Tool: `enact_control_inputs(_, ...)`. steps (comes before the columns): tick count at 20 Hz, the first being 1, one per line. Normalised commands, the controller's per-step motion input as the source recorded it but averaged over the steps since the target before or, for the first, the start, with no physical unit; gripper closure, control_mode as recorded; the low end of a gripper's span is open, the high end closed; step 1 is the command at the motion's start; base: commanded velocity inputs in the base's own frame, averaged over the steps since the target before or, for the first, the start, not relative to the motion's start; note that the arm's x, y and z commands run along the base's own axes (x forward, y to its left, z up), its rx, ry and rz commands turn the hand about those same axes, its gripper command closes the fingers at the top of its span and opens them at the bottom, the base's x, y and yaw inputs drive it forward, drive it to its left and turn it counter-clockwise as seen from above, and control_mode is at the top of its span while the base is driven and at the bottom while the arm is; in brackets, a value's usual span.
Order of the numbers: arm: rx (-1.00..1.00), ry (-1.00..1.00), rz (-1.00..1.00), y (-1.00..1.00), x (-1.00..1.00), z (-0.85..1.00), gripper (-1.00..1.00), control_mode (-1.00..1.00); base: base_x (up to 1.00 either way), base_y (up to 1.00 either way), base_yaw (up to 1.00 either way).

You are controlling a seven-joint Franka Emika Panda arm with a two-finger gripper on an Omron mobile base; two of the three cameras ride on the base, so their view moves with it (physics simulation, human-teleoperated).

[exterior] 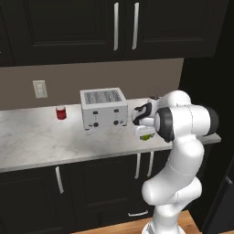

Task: Place the potato and lime inside the fridge drawer. Close the drawer after placing the vegetables.

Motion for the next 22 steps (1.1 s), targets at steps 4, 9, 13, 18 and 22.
enact_control_inputs(4,0.00,-0.06,0.02,0.00,-0.50,0.49,1.00,-1.00,0.00,0.00,0.00)
enact_control_inputs(9,0.00,-0.07,0.00,0.18,-0.99,0.77,1.00,-1.00,0.00,0.00,0.00)
enact_control_inputs(13,0.00,-0.01,0.00,0.37,-1.00,0.80,1.00,-1.00,0.00,0.00,0.00)
enact_control_inputs(18,0.00,-0.05,0.00,0.45,-1.00,0.43,1.00,-1.00,0.00,0.00,0.00)
enact_control_inputs(22,-0.04,-0.11,0.00,0.42,-0.91,0.18,1.00,-1.00,0.00,0.00,0.00)
